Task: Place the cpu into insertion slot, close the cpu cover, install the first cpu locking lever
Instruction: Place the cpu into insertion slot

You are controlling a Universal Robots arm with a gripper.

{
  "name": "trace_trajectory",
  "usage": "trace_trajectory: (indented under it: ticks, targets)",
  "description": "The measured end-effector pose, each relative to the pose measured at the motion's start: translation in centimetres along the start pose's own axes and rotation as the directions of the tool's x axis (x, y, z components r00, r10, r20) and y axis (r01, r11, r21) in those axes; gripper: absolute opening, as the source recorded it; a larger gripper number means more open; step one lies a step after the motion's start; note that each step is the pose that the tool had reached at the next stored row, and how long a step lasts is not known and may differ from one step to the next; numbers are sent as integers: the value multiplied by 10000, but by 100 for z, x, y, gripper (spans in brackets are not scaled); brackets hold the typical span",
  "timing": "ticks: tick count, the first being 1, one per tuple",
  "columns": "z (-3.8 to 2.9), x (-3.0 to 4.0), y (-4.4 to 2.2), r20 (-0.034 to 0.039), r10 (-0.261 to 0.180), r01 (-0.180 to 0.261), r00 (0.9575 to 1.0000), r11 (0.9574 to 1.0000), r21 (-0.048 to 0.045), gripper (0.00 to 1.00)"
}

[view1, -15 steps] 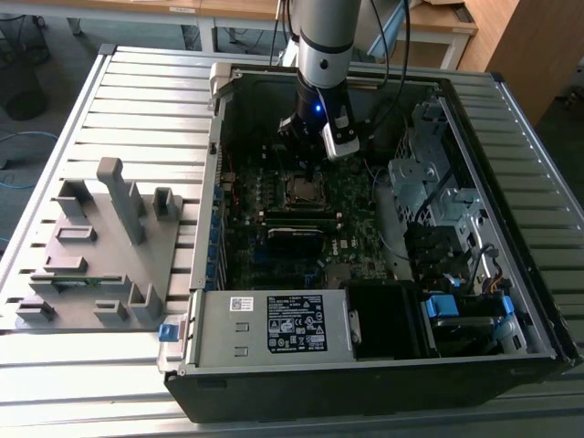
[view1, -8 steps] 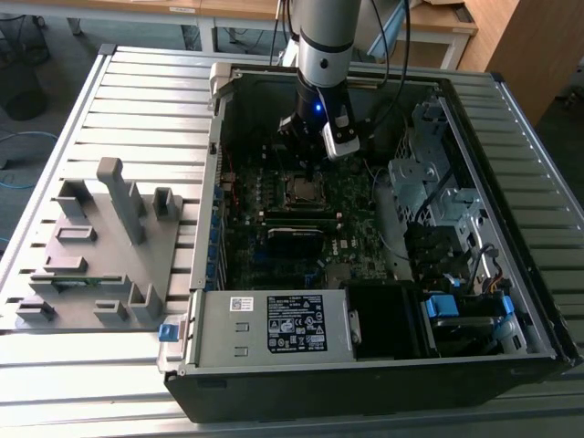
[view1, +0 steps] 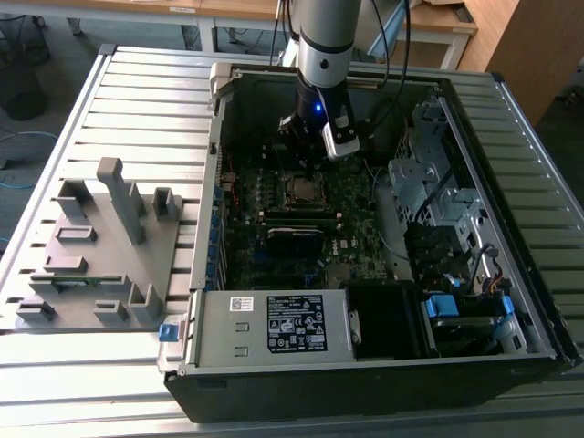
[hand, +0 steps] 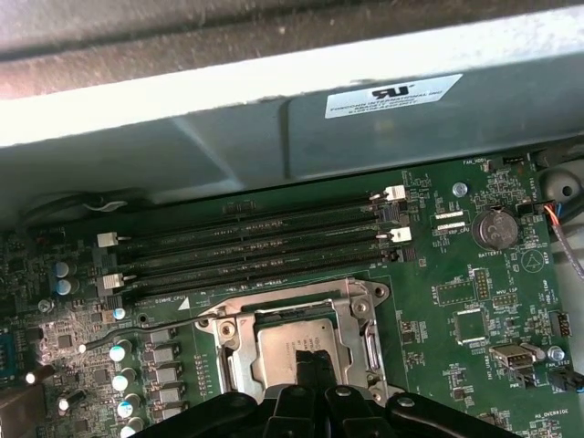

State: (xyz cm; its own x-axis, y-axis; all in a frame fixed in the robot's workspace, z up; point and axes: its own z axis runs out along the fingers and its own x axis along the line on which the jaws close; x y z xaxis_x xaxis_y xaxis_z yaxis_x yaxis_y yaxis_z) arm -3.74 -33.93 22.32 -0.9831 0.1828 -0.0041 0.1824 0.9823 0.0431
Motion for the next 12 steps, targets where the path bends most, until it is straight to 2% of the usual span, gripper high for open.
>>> trace_trajectory:
  ticks: [12]
  targets:
    - [15, 2, -1, -5, -108, 108, 9999, 9999, 0, 10]
